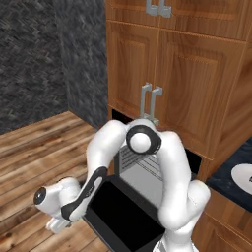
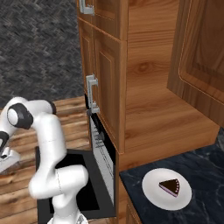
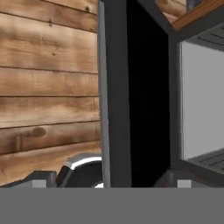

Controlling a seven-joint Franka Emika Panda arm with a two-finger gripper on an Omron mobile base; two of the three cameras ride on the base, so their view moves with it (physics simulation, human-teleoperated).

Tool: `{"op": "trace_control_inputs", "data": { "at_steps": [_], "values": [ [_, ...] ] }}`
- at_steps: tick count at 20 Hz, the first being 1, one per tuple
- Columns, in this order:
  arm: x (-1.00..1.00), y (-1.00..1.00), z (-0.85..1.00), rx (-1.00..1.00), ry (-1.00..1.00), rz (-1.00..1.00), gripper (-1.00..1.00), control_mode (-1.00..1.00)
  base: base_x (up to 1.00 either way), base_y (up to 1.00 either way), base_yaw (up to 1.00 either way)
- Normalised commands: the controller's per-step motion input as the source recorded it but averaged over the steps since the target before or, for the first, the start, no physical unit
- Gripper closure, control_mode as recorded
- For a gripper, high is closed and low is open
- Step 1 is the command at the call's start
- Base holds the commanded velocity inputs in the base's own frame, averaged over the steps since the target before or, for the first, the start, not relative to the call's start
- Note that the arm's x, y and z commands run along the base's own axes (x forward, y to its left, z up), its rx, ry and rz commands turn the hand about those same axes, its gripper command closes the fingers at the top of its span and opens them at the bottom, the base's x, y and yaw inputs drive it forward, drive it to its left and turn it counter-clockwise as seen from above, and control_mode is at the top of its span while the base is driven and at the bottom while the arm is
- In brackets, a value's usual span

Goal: Take the baked cake out of the oven and place it on the plate for cooling. Then close the oven door.

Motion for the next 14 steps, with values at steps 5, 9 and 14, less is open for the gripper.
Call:
{"op": "trace_control_inputs", "data": {
  "at_steps": [5,9,14],
  "values": [
    [-0.02,0.51,-0.34,-0.22,-0.22,-0.09,-1.0,-1.0,0.0,0.0,0.0],
    [0.0,0.39,-0.34,-0.2,-0.14,-0.12,-1.0,-1.0,0.0,0.0,0.0],
    [0.0,0.24,-0.34,-0.2,-0.12,-0.14,-1.0,-1.0,0.0,0.0,0.0]
  ]
}}
